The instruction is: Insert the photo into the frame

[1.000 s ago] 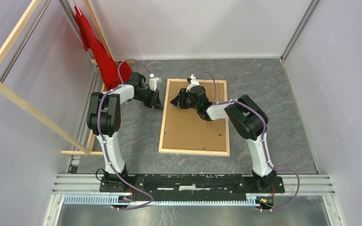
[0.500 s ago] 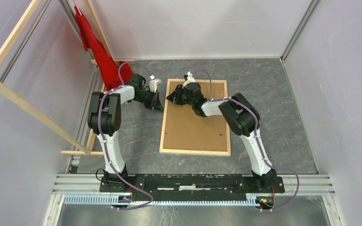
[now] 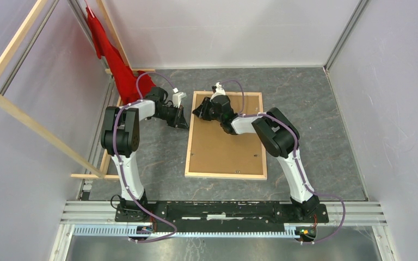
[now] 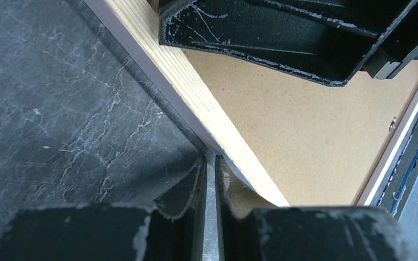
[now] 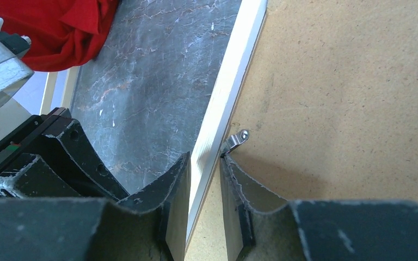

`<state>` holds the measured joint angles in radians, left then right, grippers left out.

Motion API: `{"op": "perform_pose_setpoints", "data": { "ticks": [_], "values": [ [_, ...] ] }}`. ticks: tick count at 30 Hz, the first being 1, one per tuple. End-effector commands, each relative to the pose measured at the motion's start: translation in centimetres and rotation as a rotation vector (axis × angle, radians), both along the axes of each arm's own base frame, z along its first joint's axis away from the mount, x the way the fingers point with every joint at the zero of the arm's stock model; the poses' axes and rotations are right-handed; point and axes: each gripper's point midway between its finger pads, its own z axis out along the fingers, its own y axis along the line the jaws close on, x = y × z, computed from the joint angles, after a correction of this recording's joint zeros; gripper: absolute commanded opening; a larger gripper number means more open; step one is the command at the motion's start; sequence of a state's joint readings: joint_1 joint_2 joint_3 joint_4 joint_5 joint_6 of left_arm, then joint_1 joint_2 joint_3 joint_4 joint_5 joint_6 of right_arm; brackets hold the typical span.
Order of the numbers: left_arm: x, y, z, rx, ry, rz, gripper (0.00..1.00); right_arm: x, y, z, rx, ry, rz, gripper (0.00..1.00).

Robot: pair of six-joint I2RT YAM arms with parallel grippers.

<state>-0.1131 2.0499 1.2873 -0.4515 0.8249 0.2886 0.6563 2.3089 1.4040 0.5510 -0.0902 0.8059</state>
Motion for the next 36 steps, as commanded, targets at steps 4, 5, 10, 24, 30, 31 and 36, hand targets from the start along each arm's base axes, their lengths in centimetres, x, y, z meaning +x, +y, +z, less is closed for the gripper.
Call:
{"op": "perform_pose_setpoints", "data": {
  "ticks": [4,5,10,24,30,31,36],
  "values": [
    [-1.0,-0.3,0.0,0.004,-0.017,-0.044,0.18,0.7,-0.3,-0.7,-0.054,-0.004,-0.027,0.32],
    [-1.0,-0.3,0.0,0.004,-0.017,-0.045,0.17,0.8,-0.4,-0.8,-0.057,-0.005,-0.030,0.32],
    [-1.1,-0.3,-0.1,0.000,-0.013,-0.047,0.17,1.3,0.0,-1.3,-0.063,-0.002,-0.032,0.32],
    [-1.4,-0.4,-0.1,0.005,-0.016,-0.054,0.15,1.0,1.0,0.4,-0.001,-0.013,-0.001,0.31],
    [-1.8,0.0,0.7,0.026,-0.031,-0.061,0.15,-1.1,-1.4,6.8,0.083,-0.080,0.022,0.38],
    [-2.0,0.1,0.8,0.030,-0.034,-0.062,0.15,-1.4,-2.5,8.3,0.083,-0.101,0.014,0.39],
    [-3.1,0.7,0.7,0.073,-0.057,-0.073,0.15,-2.0,-12.7,9.8,0.001,-0.121,-0.149,0.51]
  ]
}}
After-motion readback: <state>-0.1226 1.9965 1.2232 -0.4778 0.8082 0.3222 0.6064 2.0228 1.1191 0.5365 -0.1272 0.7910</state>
